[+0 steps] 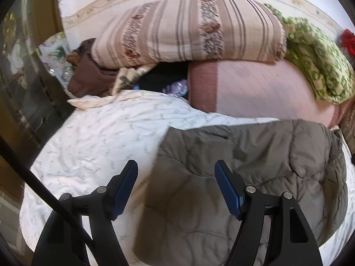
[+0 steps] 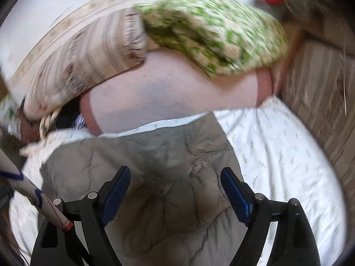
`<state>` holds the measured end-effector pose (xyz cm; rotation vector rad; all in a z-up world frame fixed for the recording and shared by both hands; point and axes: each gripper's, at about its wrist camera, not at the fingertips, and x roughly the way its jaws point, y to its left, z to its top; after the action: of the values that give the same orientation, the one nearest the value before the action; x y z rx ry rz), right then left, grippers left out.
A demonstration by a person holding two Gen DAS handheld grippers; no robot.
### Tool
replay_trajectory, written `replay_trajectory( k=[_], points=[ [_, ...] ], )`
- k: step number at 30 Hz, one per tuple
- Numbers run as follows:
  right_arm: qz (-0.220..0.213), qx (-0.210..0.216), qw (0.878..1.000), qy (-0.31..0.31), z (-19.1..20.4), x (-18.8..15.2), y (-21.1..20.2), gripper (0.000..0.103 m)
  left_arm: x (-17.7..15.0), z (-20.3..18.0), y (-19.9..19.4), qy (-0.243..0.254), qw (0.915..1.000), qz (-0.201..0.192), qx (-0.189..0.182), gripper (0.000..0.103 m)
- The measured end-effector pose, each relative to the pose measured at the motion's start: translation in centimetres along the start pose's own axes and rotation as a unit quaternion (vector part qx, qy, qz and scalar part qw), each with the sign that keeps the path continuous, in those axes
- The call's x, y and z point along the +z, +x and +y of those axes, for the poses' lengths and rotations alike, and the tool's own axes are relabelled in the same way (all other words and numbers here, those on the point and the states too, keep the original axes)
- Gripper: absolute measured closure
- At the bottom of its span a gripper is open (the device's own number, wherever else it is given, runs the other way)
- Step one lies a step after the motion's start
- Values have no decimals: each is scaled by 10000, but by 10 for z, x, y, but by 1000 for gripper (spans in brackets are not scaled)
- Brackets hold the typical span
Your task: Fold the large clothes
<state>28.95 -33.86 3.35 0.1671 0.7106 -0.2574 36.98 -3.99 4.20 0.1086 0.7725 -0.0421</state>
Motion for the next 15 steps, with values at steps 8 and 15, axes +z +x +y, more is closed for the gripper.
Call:
replay_trajectory(
  k=[8, 15],
  points=[
    [165, 177, 9982, -544, 54, 3, 43, 21, 11, -65, 49, 288, 9977, 368, -497, 32],
    [748, -133, 9970, -179, 40, 6, 134, 21, 16, -102, 131, 548, 9949, 833, -179, 31]
  ],
)
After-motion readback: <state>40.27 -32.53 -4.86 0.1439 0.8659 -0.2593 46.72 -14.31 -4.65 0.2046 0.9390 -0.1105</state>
